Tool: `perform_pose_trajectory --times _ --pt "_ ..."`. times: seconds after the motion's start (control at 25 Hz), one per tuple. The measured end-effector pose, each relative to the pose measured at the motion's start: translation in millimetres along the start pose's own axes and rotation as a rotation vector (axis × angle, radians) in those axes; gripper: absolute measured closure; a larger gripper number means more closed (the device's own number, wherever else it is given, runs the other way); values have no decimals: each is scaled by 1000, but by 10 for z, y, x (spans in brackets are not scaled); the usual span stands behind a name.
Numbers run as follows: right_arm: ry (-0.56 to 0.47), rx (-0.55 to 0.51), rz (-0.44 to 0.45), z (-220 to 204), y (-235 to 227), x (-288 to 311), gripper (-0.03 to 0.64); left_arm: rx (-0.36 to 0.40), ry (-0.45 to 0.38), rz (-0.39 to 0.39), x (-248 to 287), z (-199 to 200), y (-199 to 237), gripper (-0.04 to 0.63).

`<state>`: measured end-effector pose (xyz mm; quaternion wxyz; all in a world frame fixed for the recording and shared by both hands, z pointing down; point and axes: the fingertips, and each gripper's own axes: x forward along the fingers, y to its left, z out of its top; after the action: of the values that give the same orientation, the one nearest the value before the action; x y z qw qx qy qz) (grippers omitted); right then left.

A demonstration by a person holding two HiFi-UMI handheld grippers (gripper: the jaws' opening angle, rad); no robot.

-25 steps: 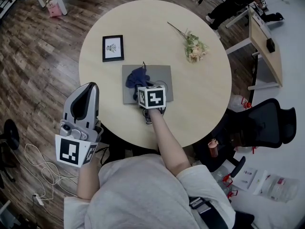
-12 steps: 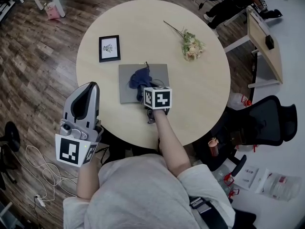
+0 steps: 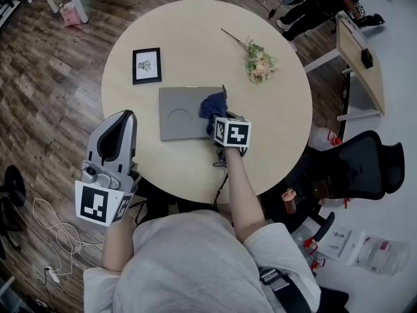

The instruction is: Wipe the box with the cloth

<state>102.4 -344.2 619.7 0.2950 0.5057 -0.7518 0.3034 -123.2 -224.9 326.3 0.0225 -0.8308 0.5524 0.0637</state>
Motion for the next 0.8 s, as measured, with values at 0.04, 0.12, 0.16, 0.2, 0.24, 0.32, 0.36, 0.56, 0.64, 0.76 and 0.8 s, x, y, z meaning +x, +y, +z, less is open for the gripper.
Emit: perform_pose_trajectory --times 0.04,0.12,0.16,0.2,0.24,0.32,0.36,0.56,0.64,0.76,0.8 --pt "-3 9 -6 -7 -65 -25 531 0 0 -3 6 1 -13 589" --pt "-10 42 4 -25 -147 -66 531 2 0 -6 14 2 -43 589" --pt "-14 59 9 -32 -173 -85 530 3 0 -8 16 4 -57 589" --pt "-18 70 10 -36 -197 -102 531 4 0 -8 17 8 -66 589" --pt "-21 75 5 -40 -224 -118 531 5 -1 -8 16 14 -71 589" --pt "-24 68 -21 -50 -310 -148 531 7 -3 -3 8 20 -69 589" --pt "-25 65 -34 -58 -363 -160 531 7 -3 0 1 18 -63 589" --pt "-24 94 -53 -77 -470 -178 531 4 -6 6 -50 28 -56 589" --pt "-34 91 -45 -48 -377 -209 531 6 -6 5 -70 40 -58 589" --pt "-60 82 19 5 -37 -246 531 7 -10 7 -103 65 -39 589" --pt "-69 73 47 15 110 -250 531 7 -12 7 -119 71 -34 589"
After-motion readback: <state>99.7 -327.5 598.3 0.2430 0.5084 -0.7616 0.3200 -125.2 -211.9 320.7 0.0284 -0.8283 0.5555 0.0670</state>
